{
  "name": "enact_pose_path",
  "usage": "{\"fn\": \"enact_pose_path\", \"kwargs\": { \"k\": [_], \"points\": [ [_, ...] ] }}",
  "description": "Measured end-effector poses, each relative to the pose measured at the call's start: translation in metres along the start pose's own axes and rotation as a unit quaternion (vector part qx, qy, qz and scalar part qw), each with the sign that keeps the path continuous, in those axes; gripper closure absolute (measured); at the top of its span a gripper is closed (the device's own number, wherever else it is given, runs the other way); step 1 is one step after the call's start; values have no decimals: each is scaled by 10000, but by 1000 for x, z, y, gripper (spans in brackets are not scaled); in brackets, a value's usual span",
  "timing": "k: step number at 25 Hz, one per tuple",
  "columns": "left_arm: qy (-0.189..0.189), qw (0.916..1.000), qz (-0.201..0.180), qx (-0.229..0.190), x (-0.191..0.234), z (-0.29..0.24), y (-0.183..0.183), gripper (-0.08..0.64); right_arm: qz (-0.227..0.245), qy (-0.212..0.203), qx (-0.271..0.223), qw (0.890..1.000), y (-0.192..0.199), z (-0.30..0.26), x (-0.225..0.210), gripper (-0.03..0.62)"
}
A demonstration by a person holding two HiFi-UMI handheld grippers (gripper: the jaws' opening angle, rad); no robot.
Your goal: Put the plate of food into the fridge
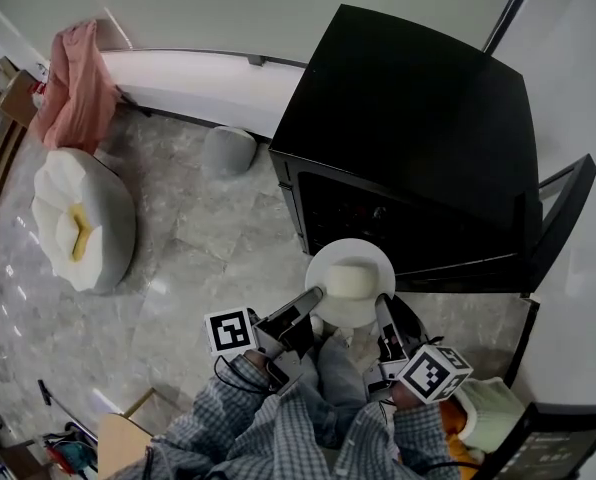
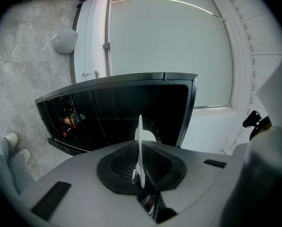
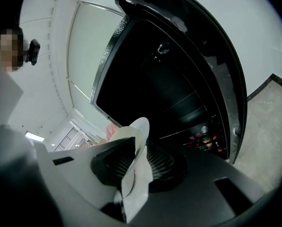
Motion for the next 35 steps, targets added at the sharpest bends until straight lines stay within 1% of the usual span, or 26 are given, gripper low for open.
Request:
{"fn": "enact_pose_path", "kwargs": {
  "k": [5,9,14,20,32,35],
  "points": [
    [-70,10000,-44,12,11,-21,1,538,-64,29,103,9999,-7,-8,-23,511],
    [-145,9998,-80,52,25,-33,0,538,-74,90,88,9999,-7,-17,-41,511],
    [-197,9998,5,-54,43,-37,-4,538,-86,82,125,9999,1,-32,-57,511],
    [-312,9994,-2,-155,73,-47,-9,540,-43,170,166,9997,6,-51,-81,511],
    [-220,9994,-2,-248,112,-76,-27,540,111,386,274,9988,3,-86,-115,511],
    [-266,9991,53,-316,121,-83,-31,540,112,423,278,9987,1,-97,-121,511]
  ]
}}
Point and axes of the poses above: the fingertips, and each gripper's own axes: z backward along the fingers, x to its left, y out of its underside, the point moved 8 cm from there along z, backward along the fingers, and after that the axes turned 4 degrees about -x, right-handed, at the moved point
